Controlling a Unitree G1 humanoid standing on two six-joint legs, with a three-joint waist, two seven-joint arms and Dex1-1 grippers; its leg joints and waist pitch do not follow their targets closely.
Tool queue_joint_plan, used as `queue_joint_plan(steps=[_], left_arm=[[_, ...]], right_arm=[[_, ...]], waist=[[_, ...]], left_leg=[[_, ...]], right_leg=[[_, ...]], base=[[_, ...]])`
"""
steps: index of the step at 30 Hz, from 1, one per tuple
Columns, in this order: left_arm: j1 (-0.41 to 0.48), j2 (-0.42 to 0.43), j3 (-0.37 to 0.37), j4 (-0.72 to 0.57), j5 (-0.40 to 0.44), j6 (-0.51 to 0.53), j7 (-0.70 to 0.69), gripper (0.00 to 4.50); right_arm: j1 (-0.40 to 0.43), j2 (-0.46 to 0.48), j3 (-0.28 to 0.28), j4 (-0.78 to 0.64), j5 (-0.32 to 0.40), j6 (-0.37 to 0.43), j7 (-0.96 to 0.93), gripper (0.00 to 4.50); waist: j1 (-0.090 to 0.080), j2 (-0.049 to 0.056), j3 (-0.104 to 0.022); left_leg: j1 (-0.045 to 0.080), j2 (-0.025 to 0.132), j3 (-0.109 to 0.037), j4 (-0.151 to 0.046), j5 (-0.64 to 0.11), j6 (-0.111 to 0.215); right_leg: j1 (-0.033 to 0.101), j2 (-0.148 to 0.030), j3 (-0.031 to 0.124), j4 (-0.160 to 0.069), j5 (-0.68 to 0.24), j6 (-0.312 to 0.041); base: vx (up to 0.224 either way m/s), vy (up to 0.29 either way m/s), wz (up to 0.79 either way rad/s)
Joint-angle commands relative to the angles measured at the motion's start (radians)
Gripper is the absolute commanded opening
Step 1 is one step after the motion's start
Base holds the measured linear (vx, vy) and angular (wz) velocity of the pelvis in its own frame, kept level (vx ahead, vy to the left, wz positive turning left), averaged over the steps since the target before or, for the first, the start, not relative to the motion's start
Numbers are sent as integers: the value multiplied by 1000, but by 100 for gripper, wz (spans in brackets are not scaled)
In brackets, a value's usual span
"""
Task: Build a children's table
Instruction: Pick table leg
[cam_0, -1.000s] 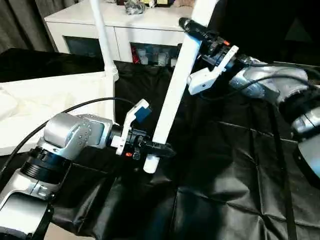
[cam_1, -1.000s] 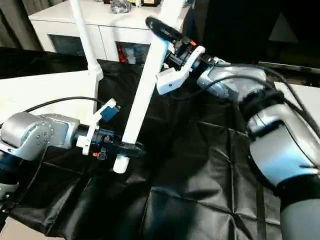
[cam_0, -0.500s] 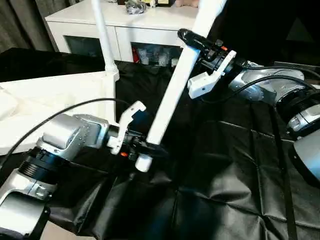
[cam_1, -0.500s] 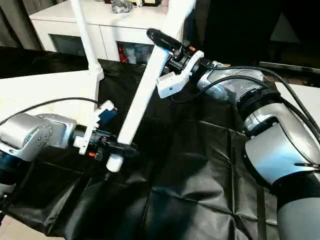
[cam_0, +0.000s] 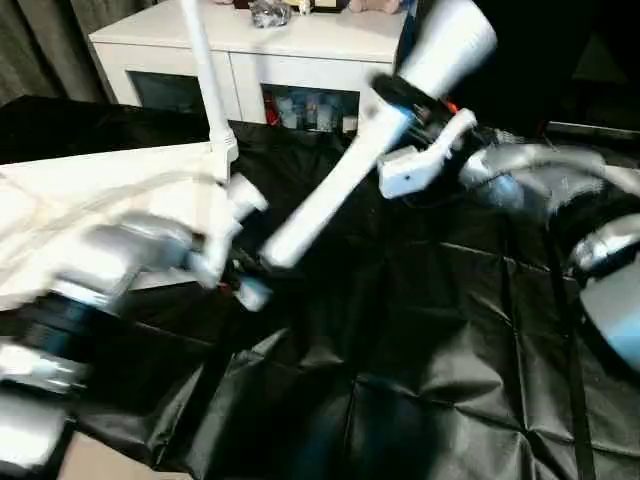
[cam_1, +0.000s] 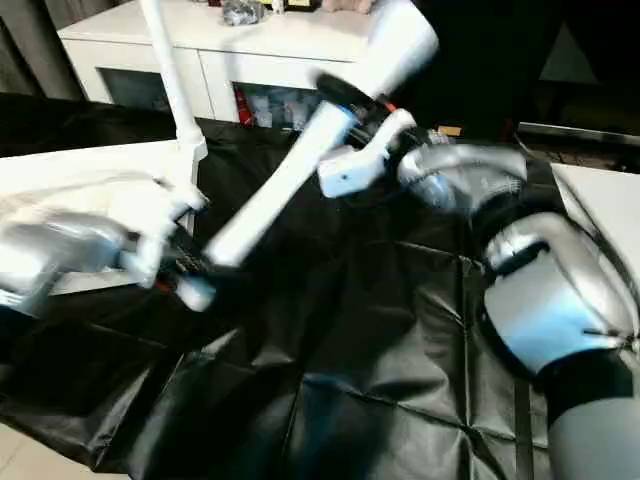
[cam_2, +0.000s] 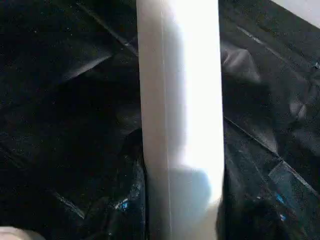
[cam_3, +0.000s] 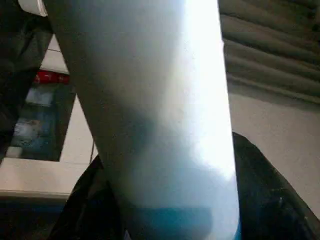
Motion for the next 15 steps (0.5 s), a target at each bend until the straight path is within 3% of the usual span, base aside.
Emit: queue_joint_plan(steps=[1,5,6,7,9,10,15], left_arm=[[-54,48,109,5,-10,-47,2,213],[-65,56,178,40,-27,-79,22,233],[-83,52,253,83,-56,-102,56,246],[-85,52,263,89,-60,-105,60,246],[-100,57,356,147,-98,-139,78,246],[-100,60,376,158,-108,-145,77,246],[-129,47,567,259,-161,-226,198,246]], right_arm=[[38,-8,-32,38,45,11,62,208],[54,-5,-60,45,89,40,126,196],[68,0,-91,61,126,75,183,188],[70,0,-95,63,130,80,190,183],[88,4,-130,77,178,118,253,179],[93,5,-140,78,190,124,266,179],[128,23,-224,65,307,126,368,176]], waist=[[0,-2,-77],[0,0,-75],[-1,-5,-75],[0,-4,-76],[1,-5,-76],[1,-11,-75],[3,-9,-77]], left_leg=[[39,21,-13,-59,-340,-34],[41,22,-13,-59,-358,-45],[42,20,-12,-59,-359,-42],[41,20,-13,-58,-358,-40],[39,23,-13,-59,-352,-36],[39,21,-11,-58,-355,-30],[38,26,-12,-59,-343,-21]], right_leg=[[35,-46,21,-70,-167,-223],[33,-45,20,-72,-173,-231],[35,-43,21,-72,-169,-232],[36,-44,20,-70,-166,-237],[36,-46,20,-69,-162,-246],[36,-46,20,-70,-168,-249],[36,-52,21,-70,-159,-262]], base=[[0,0,0],[0,0,0],[0,0,0],[0,0,0],[0,0,0],[0,0,0],[0,0,0]])
